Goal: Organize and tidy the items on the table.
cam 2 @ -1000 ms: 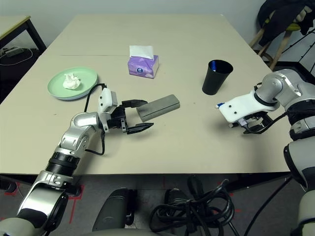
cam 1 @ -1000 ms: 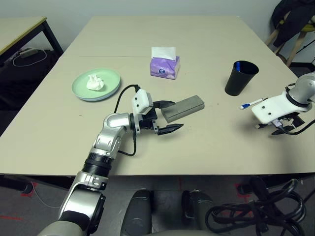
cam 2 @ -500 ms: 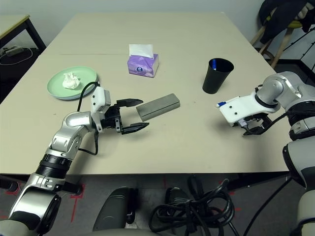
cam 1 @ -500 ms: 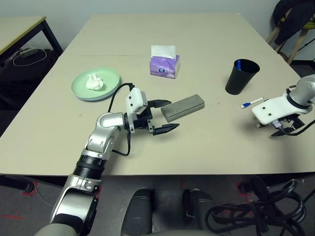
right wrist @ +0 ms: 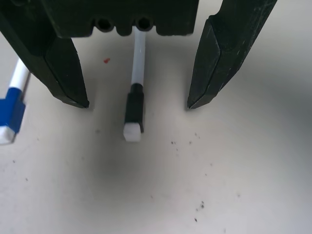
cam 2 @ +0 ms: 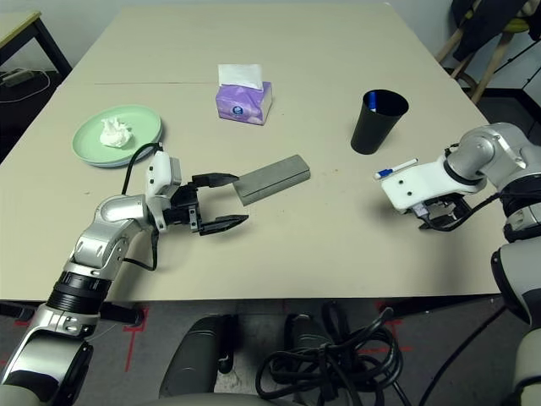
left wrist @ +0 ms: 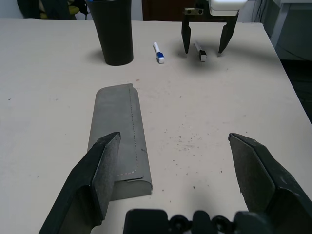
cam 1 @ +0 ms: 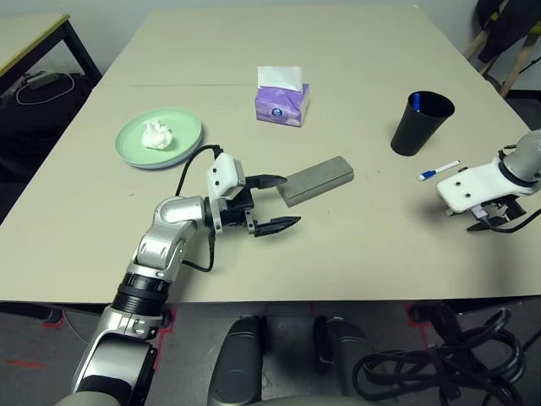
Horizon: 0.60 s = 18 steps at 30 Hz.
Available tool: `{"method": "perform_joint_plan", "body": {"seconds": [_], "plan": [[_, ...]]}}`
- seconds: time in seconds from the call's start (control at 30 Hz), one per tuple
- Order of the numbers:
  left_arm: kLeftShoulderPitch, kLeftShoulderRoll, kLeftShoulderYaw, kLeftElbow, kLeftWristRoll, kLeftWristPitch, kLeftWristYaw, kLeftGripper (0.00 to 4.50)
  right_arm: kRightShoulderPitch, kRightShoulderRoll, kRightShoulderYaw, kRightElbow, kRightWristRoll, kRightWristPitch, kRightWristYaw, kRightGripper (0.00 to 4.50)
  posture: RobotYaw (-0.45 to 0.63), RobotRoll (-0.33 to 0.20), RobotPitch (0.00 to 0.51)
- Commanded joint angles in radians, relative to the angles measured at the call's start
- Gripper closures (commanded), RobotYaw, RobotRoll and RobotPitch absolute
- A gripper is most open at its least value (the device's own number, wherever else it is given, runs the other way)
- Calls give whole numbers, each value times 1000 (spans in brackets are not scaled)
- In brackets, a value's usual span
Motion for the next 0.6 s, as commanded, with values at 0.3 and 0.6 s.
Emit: {"method": "perform_joint_plan", "body": {"seconds": [0.3, 0.6], "plan": [[-1, -1, -3, -16, -13, -9, -2, 0, 53, 12, -4, 25, 8, -19, -20, 2441, 120, 0, 184], [1, -1, -2, -17, -11, -9, 3, 0, 57, 29, -5, 25, 9, -28, -28, 4169, 129, 0, 171]]}}
